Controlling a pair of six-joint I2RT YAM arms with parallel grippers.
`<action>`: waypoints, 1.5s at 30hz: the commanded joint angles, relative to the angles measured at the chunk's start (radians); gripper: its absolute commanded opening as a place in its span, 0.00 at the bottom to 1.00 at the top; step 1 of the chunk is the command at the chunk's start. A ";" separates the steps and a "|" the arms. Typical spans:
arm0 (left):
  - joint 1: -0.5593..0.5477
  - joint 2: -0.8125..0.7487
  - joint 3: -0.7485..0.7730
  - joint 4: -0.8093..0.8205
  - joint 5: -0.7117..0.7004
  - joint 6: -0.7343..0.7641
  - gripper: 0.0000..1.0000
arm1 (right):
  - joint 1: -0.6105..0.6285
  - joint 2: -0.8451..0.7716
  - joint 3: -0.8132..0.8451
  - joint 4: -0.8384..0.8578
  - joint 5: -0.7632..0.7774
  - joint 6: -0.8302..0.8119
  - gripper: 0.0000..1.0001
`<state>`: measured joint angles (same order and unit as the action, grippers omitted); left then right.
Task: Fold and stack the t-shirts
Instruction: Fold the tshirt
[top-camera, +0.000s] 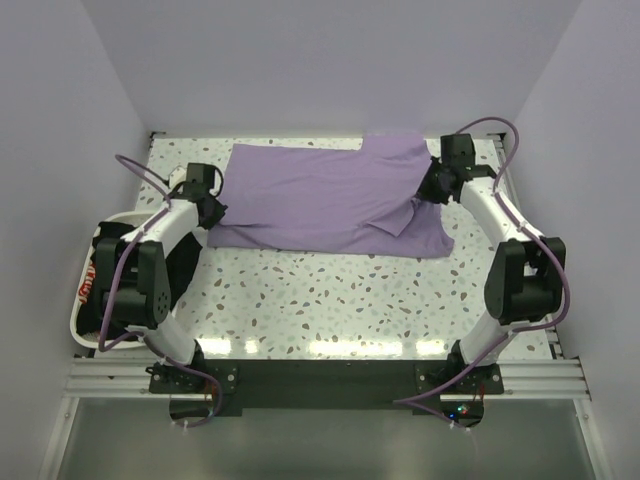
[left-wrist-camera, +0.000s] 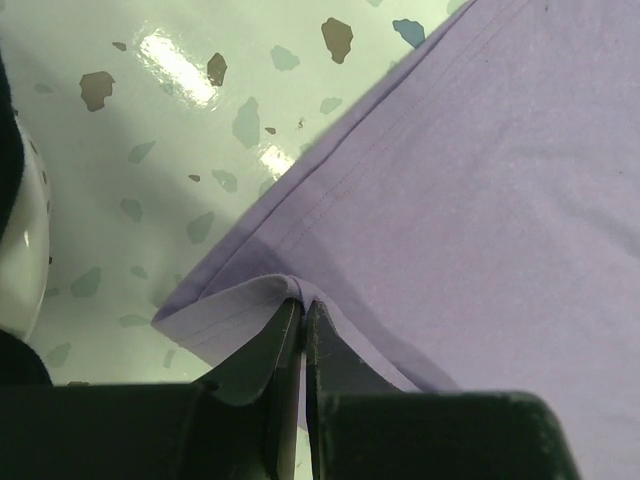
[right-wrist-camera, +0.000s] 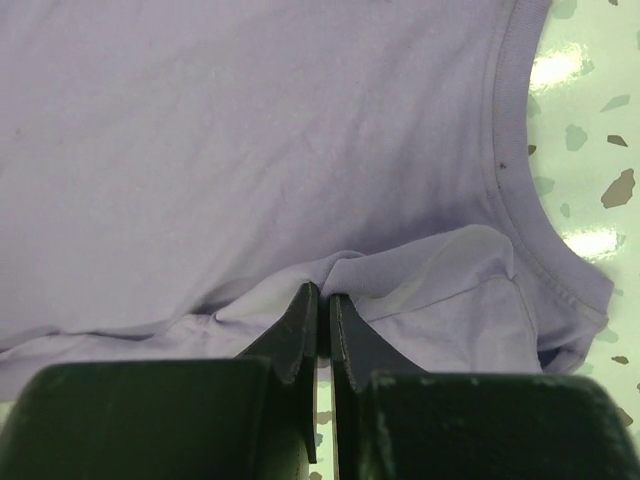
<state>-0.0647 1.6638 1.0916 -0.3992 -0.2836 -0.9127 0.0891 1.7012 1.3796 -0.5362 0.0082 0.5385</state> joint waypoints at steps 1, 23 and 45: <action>0.017 -0.039 0.017 0.045 0.015 0.029 0.04 | -0.015 -0.061 0.010 0.039 -0.002 0.009 0.00; 0.046 0.019 0.060 0.114 0.113 0.074 0.10 | -0.054 -0.042 0.061 0.039 -0.040 0.017 0.00; 0.055 0.145 0.131 0.168 0.169 0.124 0.36 | -0.054 0.161 0.200 0.024 -0.014 -0.009 0.00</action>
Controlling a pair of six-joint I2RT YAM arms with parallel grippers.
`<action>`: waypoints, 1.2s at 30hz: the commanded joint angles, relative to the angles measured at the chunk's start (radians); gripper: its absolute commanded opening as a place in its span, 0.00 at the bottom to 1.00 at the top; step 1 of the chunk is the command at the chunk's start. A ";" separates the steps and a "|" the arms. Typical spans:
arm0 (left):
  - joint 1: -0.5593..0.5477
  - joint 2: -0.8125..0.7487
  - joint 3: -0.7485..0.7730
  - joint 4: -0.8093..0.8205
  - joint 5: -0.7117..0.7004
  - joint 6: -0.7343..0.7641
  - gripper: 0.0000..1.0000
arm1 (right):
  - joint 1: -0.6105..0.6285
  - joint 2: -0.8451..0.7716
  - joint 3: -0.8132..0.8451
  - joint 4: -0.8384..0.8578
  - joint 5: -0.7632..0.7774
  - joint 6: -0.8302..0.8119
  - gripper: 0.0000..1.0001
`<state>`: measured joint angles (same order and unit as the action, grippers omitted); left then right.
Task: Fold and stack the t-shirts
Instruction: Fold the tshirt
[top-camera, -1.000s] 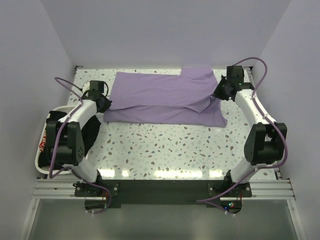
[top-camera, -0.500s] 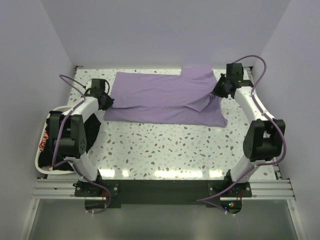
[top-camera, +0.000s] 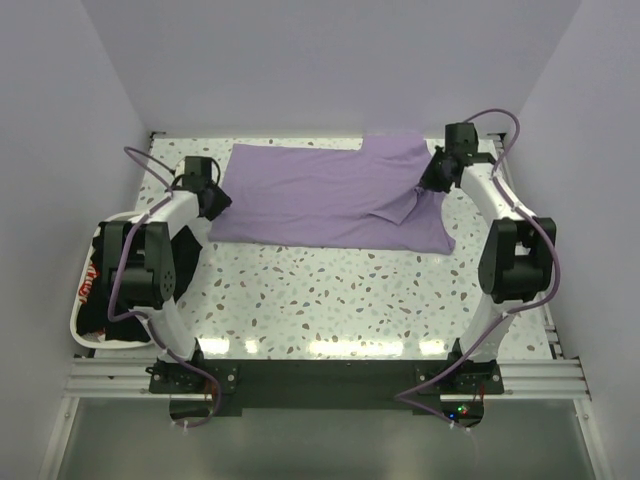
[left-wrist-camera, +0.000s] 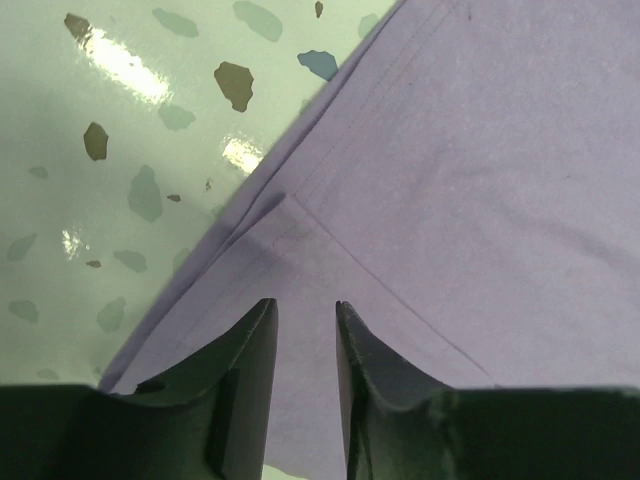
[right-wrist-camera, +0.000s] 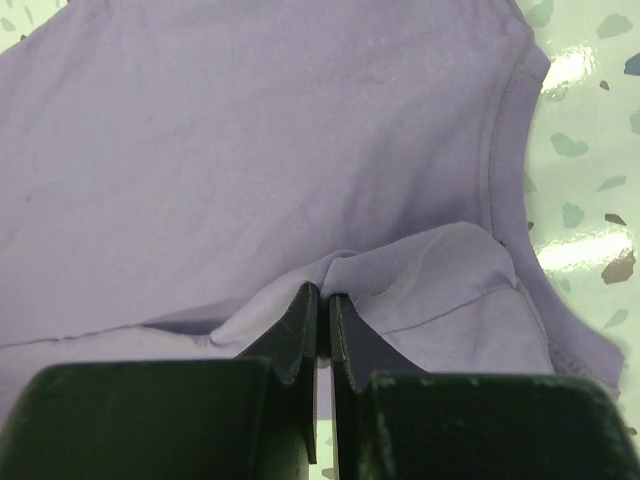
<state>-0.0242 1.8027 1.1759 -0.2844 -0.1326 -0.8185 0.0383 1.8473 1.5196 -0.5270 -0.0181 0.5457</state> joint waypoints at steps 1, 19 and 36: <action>0.017 0.003 0.045 0.059 0.018 0.032 0.41 | -0.003 0.023 0.074 0.012 0.015 -0.020 0.00; -0.028 -0.151 -0.148 0.134 0.094 0.002 0.70 | 0.067 -0.054 -0.136 0.108 0.015 -0.032 0.51; -0.057 -0.164 -0.168 0.122 0.097 0.015 0.69 | 0.146 0.030 -0.194 0.154 0.096 -0.013 0.42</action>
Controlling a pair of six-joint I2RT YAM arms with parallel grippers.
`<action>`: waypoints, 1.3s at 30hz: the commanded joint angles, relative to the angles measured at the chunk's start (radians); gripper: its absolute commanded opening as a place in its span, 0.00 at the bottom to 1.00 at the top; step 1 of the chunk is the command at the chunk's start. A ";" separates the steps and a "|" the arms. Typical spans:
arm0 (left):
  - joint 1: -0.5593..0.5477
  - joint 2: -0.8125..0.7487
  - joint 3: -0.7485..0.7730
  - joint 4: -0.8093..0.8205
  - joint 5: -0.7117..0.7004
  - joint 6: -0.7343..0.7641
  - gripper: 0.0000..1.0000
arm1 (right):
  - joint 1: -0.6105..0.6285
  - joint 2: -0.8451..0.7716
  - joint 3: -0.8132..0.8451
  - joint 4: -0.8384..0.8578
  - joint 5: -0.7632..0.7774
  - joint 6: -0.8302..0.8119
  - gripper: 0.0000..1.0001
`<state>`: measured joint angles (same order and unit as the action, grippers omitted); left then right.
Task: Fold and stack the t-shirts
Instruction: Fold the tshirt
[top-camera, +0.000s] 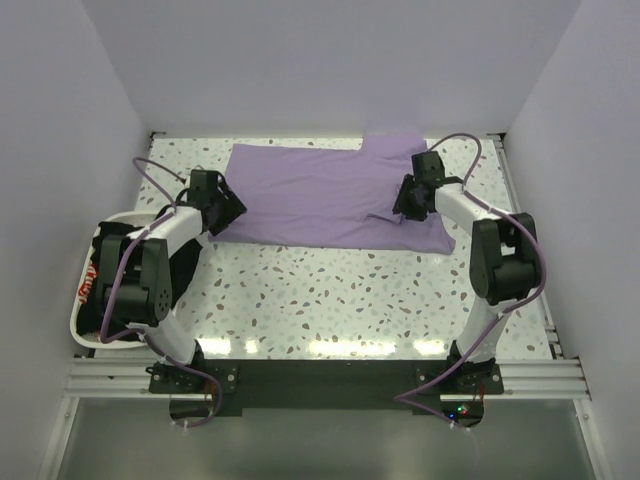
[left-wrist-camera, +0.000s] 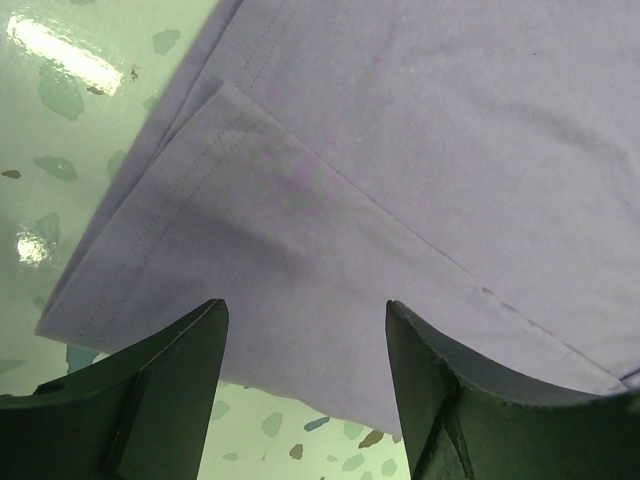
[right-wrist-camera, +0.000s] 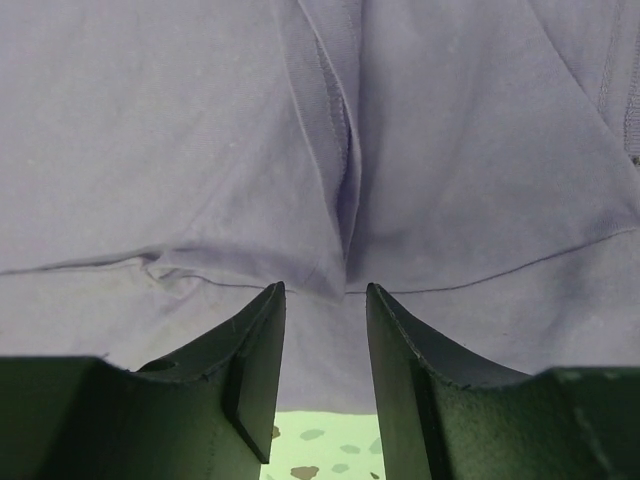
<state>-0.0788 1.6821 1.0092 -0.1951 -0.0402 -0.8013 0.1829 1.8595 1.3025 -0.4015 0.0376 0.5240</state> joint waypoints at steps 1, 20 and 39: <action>-0.003 -0.045 0.002 0.033 0.003 -0.003 0.69 | 0.004 0.021 0.023 0.030 0.041 0.008 0.41; -0.003 -0.051 0.005 0.025 0.000 0.004 0.68 | 0.016 0.098 0.095 0.046 -0.001 0.033 0.06; -0.003 -0.036 0.026 0.011 -0.001 0.017 0.68 | 0.049 0.306 0.395 0.038 -0.116 0.047 0.00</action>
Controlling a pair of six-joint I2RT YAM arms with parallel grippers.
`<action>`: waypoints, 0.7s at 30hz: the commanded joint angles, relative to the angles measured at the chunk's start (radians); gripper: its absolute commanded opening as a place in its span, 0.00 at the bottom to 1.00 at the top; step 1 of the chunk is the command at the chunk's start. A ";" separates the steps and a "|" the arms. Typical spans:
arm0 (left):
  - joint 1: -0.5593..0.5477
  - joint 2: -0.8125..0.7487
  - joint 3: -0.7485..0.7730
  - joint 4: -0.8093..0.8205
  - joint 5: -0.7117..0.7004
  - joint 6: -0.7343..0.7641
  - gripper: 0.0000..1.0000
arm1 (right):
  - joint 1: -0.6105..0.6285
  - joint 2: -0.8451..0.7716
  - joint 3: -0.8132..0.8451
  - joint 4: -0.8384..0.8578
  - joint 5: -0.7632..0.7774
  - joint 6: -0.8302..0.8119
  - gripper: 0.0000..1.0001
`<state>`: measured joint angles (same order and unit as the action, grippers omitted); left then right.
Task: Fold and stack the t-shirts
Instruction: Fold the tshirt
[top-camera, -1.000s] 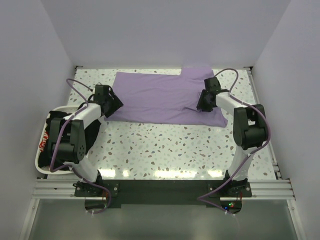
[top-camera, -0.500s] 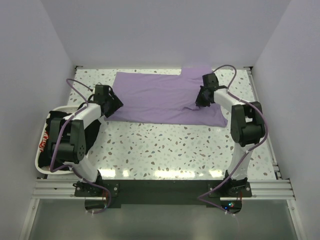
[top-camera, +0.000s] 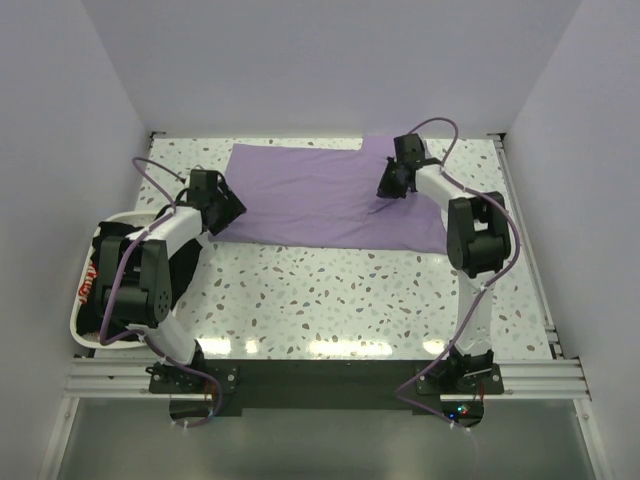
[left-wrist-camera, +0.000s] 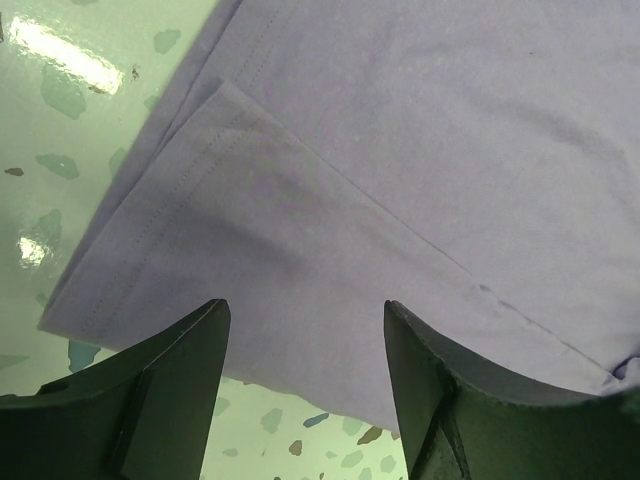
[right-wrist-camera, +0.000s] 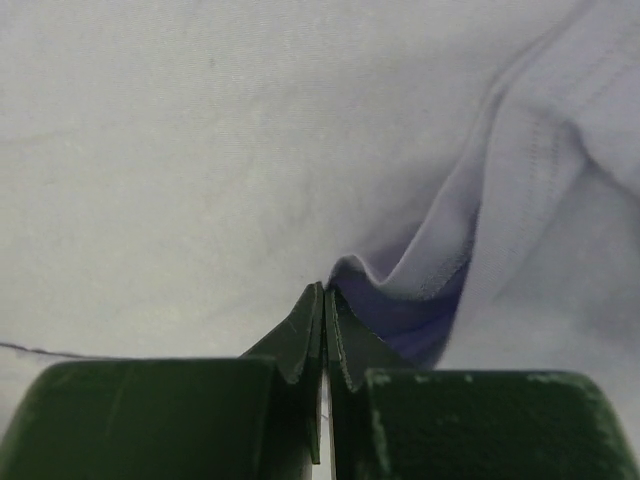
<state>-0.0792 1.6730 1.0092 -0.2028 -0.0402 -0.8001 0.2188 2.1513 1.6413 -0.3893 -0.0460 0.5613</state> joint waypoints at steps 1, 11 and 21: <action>-0.002 -0.025 0.028 0.016 -0.001 0.016 0.68 | 0.014 0.021 0.066 0.029 -0.032 0.009 0.00; -0.001 -0.021 0.035 0.014 -0.001 0.027 0.68 | 0.016 0.035 0.110 0.115 -0.092 -0.018 0.41; -0.001 -0.027 0.037 0.011 -0.004 0.033 0.68 | -0.029 -0.109 0.040 0.156 -0.088 -0.018 0.66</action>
<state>-0.0792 1.6730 1.0096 -0.2039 -0.0406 -0.7891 0.2207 2.1674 1.7039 -0.3084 -0.1246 0.5407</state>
